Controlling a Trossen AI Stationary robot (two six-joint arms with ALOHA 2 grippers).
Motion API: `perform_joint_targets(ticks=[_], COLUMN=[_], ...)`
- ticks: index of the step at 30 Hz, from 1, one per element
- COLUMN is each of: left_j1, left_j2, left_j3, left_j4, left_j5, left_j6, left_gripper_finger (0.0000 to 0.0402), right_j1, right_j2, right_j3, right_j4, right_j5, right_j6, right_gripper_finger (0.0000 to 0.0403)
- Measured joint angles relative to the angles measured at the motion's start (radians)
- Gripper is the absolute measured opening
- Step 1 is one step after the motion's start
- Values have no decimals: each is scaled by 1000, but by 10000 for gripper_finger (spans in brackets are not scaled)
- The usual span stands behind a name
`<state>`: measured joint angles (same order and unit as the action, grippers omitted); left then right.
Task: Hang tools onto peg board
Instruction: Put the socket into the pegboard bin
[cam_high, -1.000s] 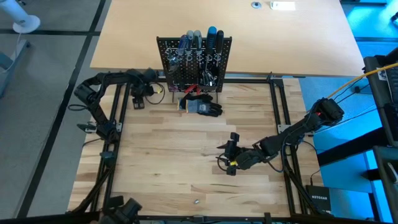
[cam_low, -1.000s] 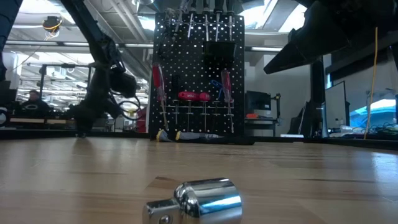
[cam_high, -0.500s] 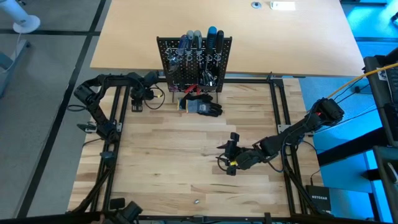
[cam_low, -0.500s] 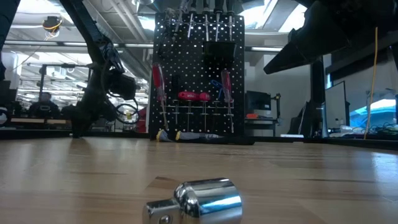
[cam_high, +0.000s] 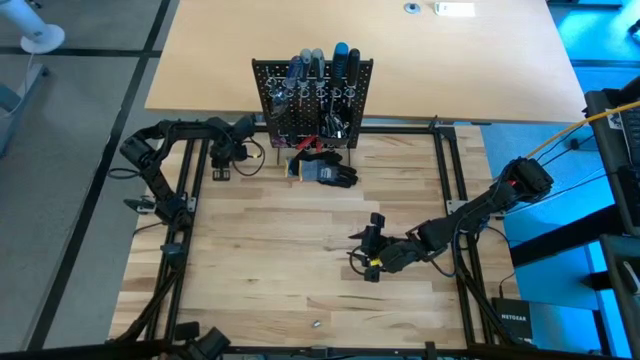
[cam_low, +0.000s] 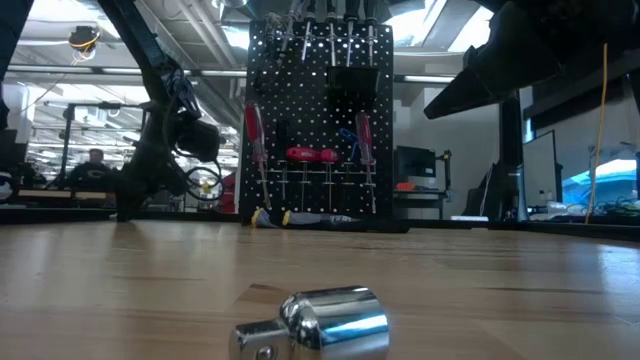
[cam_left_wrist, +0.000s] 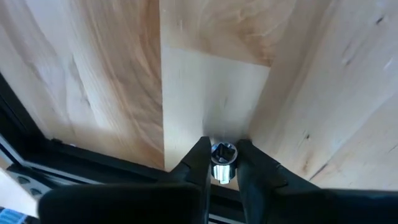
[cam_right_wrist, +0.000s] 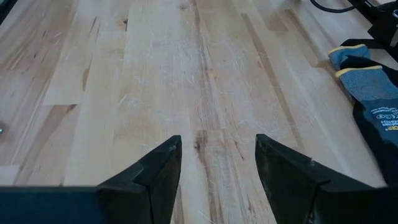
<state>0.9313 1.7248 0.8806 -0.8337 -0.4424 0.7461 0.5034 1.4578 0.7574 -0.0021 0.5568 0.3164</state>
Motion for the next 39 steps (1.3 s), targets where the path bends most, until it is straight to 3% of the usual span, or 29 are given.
perform_joint_targets(ticks=[9,22,33,39], left_j1=[-48,-264,-547,-733], left_j2=[-31,-306,-529,-580], left_j3=[-5,-3,3,59], left_j4=[-22,-167,-206,-176], left_j5=[1,17,89,90], left_j6=[-96,-312,-639,-789], left_gripper_finger=[42,48,49,51], right_j1=[0,0,0,0], right_j2=[0,0,0,0], right_j3=[0,0,0,0], right_j4=[0,0,0,0], right_j5=[0,0,0,0], right_j6=[0,0,0,0], right_gripper_finger=[202,202,202,202])
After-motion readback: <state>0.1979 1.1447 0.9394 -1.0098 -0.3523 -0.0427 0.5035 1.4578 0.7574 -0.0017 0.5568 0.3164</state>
